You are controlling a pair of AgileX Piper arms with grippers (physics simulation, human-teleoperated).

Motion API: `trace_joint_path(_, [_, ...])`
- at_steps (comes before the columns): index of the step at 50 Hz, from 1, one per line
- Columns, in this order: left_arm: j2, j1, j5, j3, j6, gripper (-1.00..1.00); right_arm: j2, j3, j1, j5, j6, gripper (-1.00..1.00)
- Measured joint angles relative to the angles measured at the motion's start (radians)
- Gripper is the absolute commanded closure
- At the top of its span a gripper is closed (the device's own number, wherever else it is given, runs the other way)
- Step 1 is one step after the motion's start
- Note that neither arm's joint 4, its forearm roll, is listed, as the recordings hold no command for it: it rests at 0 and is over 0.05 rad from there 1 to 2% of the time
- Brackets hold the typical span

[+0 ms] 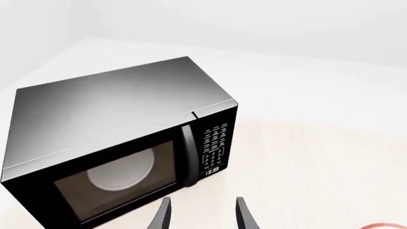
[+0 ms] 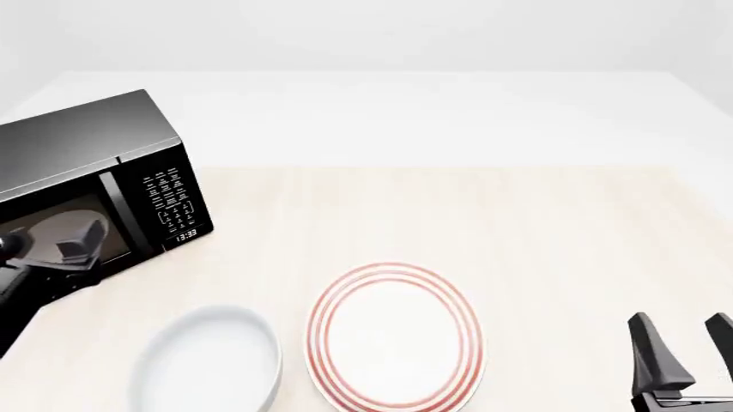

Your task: Open the microwave.

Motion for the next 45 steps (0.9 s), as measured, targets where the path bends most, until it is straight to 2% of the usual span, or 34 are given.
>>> trace_joint_path(16, [0.133,-0.005,-0.082,-0.031,-0.002,-1.00,0.000,0.000,0.000,0.000,0.000,-1.00])
trace_joint_path(30, [0.358,-0.006,-0.195,-0.116,-0.007,-1.00,0.000,0.000,0.000,0.000,0.000,-1.00])
trace_joint_path(45, [0.461,-0.008,-0.242,-0.152,-0.005,-1.00,0.000,0.000,0.000,0.000,0.000,-1.00])
